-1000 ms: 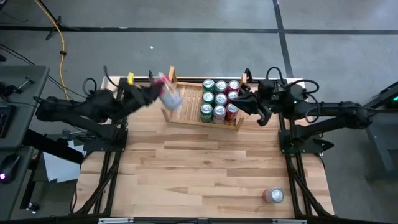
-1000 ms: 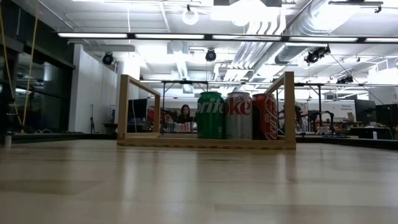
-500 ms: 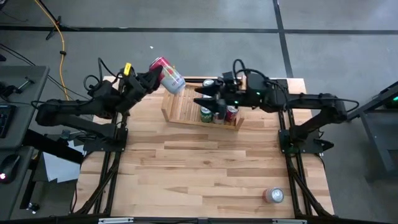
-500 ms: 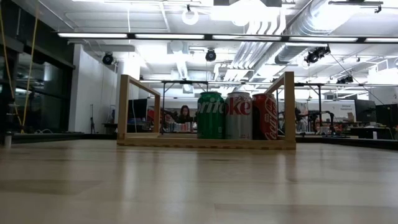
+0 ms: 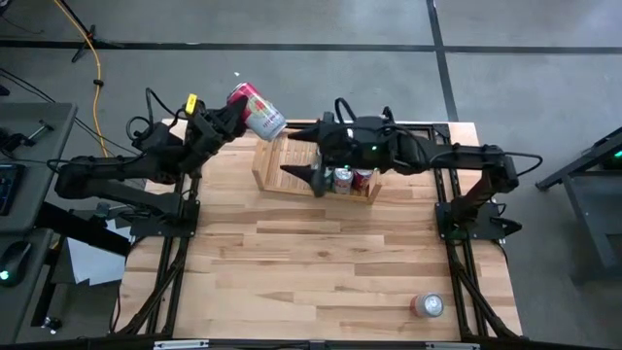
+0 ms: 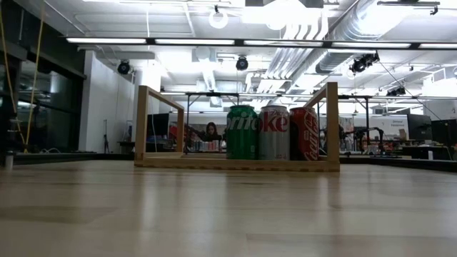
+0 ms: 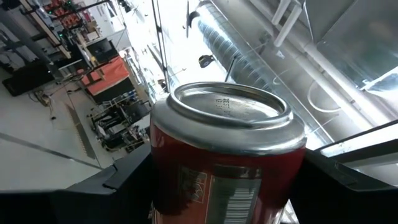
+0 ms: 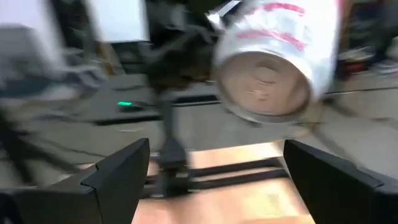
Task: Place canned beverage on shelf
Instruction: Put the left pink-white soda can on the shelf
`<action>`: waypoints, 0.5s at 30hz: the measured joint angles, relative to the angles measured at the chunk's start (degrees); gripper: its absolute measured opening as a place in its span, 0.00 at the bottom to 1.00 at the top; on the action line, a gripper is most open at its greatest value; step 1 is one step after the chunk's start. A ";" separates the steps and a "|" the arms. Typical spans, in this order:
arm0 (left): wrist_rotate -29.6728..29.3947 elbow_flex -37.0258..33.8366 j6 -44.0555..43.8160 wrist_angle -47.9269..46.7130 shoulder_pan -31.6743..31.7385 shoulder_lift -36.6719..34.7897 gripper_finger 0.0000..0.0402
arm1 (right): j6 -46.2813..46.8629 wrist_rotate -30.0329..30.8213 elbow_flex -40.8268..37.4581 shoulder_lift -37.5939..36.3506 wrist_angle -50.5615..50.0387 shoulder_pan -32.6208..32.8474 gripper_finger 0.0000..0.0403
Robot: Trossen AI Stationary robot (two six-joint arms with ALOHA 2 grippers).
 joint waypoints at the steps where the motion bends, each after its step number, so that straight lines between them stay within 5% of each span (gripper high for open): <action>1: 0.01 0.00 -0.01 0.32 0.08 0.05 0.68 | -1.60 3.09 0.65 0.67 -0.07 0.47 0.88; 7: 0.03 0.00 -0.12 1.44 0.40 0.02 0.68 | -10.78 21.64 4.25 4.08 0.69 2.86 0.88; 15: 0.05 0.00 -0.72 2.28 0.40 0.05 0.68 | -17.78 24.01 4.88 6.55 12.98 3.81 0.88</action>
